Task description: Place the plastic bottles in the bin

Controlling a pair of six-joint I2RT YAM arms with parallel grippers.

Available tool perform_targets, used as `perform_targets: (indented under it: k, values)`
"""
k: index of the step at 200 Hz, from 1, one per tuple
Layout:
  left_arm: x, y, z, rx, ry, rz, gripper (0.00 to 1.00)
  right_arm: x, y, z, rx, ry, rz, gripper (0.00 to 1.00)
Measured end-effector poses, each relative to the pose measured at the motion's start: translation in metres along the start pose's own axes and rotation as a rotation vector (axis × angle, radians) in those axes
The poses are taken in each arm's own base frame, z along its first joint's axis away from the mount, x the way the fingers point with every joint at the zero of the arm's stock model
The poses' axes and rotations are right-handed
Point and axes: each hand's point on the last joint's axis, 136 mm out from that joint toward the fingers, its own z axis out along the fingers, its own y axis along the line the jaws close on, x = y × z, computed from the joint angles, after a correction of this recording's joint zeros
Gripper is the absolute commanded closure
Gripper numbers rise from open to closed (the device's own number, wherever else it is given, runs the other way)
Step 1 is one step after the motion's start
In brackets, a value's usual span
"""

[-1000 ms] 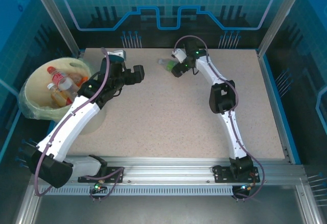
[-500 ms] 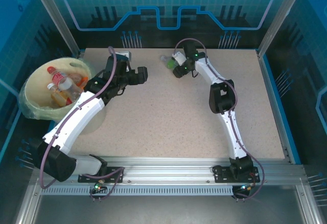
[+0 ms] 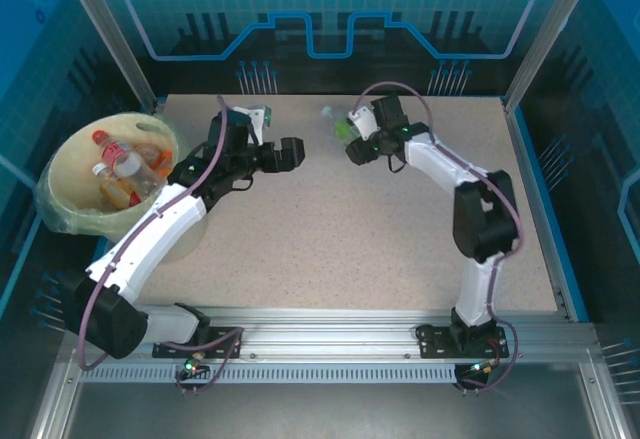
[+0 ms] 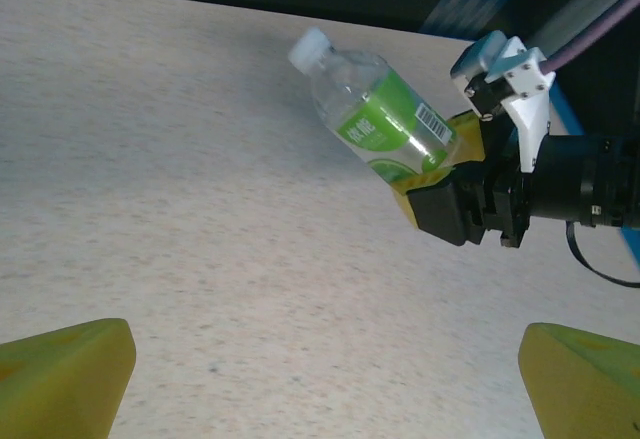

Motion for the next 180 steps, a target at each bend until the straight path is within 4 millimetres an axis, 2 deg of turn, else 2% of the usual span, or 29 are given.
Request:
perform_targets:
  k: [32, 66, 108, 137, 169, 180]
  values:
    - [-0.004, -0.023, -0.001, 0.123, -0.003, -0.044, 0.01, 0.009, 0.032, -0.049, 0.008, -0.085, 0.021, 0.72]
    - [-0.005, -0.027, 0.002, 0.146, -0.010, -0.115, 0.01, 0.035, 0.071, -0.084, -0.025, -0.132, 0.093, 0.73]
    - [0.021, -0.036, 0.025, 0.131, 0.069, -0.120, 0.01, 0.068, 0.106, -0.121, -0.064, -0.209, 0.223, 0.73]
    - [0.039, -0.040, 0.042, 0.123, 0.127, -0.135, 0.01, 0.082, 0.117, -0.137, -0.085, -0.271, 0.296, 0.73]
    - [0.054, -0.064, 0.054, 0.201, 0.177, -0.115, 0.01, 0.070, 0.120, -0.148, -0.112, -0.346, 0.324, 0.72]
    - [0.053, -0.070, 0.056, 0.211, 0.171, -0.112, 0.01, 0.069, 0.120, -0.148, -0.114, -0.346, 0.334, 0.72]
